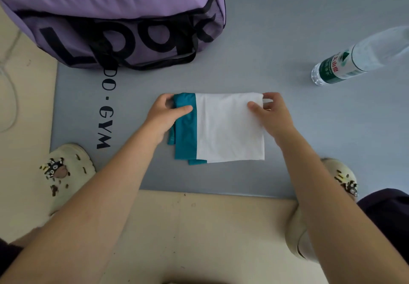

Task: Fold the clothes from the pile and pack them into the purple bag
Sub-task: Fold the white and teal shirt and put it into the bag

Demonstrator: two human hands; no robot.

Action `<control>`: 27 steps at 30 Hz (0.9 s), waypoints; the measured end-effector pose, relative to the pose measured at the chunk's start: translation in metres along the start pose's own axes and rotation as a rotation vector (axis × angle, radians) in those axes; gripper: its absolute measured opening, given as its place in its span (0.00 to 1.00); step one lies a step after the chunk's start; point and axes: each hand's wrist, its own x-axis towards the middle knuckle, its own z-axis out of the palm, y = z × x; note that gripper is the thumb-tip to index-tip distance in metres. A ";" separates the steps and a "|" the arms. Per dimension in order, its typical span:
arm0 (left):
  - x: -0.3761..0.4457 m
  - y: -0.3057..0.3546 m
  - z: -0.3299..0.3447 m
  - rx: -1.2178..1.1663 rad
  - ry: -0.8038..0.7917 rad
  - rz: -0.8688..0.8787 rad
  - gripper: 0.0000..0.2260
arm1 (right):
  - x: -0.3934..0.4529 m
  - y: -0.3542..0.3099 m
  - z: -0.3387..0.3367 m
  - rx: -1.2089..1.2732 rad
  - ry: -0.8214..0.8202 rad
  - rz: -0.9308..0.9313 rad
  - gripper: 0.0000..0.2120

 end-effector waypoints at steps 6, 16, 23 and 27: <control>-0.022 -0.041 0.002 0.198 -0.013 -0.120 0.13 | -0.022 0.035 0.006 -0.364 0.068 0.023 0.20; -0.073 -0.077 0.006 0.386 0.511 -0.101 0.17 | -0.084 0.053 0.031 -0.226 0.409 0.106 0.26; -0.108 -0.083 0.046 -0.507 0.135 -0.599 0.17 | -0.138 0.059 0.079 0.327 0.114 0.468 0.20; -0.108 -0.078 0.051 -0.564 0.122 -0.583 0.18 | -0.134 0.054 0.087 0.602 -0.002 0.552 0.16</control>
